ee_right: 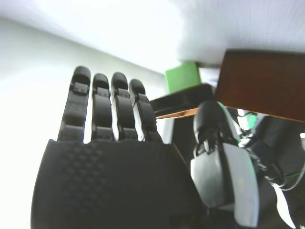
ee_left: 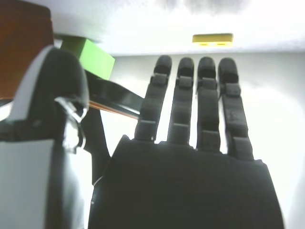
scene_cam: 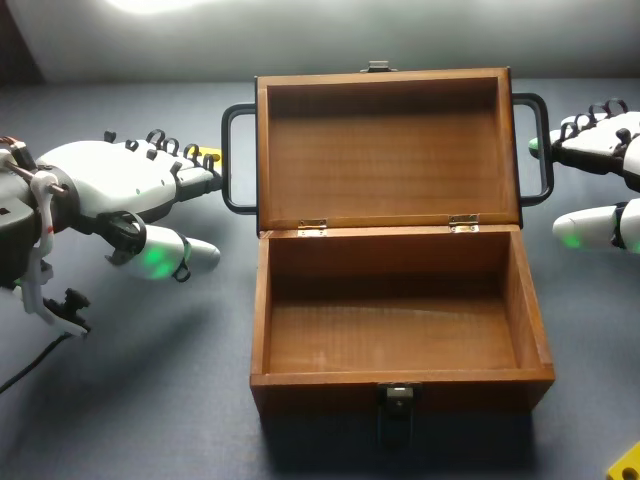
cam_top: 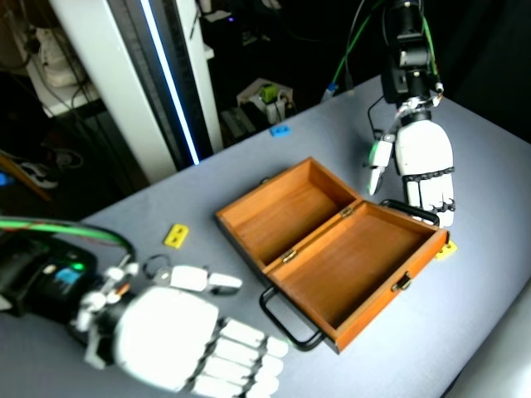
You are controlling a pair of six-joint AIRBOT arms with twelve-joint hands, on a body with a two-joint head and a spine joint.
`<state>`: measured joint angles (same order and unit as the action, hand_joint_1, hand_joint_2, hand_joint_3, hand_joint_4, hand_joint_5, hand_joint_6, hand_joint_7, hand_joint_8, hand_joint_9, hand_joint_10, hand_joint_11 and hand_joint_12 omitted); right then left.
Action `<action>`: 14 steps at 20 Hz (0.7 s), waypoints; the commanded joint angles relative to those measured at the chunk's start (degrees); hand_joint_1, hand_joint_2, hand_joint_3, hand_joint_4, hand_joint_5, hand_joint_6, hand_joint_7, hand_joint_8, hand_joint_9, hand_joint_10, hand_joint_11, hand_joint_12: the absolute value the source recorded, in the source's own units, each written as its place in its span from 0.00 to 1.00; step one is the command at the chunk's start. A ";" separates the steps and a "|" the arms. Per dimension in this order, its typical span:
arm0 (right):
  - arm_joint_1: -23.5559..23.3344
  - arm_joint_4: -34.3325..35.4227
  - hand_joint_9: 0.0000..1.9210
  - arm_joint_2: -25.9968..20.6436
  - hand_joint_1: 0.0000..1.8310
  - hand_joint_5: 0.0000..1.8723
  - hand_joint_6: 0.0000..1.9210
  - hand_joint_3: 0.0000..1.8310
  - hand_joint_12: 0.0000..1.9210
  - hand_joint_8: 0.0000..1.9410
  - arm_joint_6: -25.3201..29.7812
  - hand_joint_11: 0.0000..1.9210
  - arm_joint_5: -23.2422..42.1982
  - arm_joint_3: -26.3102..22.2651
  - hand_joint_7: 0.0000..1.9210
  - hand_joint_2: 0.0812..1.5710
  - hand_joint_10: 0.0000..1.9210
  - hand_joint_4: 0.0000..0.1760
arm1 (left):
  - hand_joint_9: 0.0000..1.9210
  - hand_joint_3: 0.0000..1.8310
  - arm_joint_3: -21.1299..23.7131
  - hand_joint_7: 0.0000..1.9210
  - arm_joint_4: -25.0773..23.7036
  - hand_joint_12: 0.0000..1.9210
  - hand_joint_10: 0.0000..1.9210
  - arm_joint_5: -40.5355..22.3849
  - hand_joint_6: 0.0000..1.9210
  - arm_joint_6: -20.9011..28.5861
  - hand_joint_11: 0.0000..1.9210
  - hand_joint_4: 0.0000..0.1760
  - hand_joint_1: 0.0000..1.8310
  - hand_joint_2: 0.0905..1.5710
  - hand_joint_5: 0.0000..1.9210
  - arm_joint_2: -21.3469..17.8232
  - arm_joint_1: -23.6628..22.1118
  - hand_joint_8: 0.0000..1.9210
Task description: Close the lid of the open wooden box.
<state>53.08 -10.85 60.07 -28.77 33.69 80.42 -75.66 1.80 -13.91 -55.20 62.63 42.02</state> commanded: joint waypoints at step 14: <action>-1.40 -0.48 0.01 0.46 0.00 0.04 0.00 0.00 0.00 0.00 2.76 0.04 7.63 0.10 0.05 0.75 0.00 0.04 | 0.05 0.00 3.83 0.03 -3.30 0.01 0.01 -12.43 0.00 4.49 0.02 0.00 0.00 0.81 0.00 -2.32 -0.39 0.01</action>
<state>52.64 -12.53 60.38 -26.72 33.54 80.64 -72.23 -1.17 -18.09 -51.09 60.42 42.30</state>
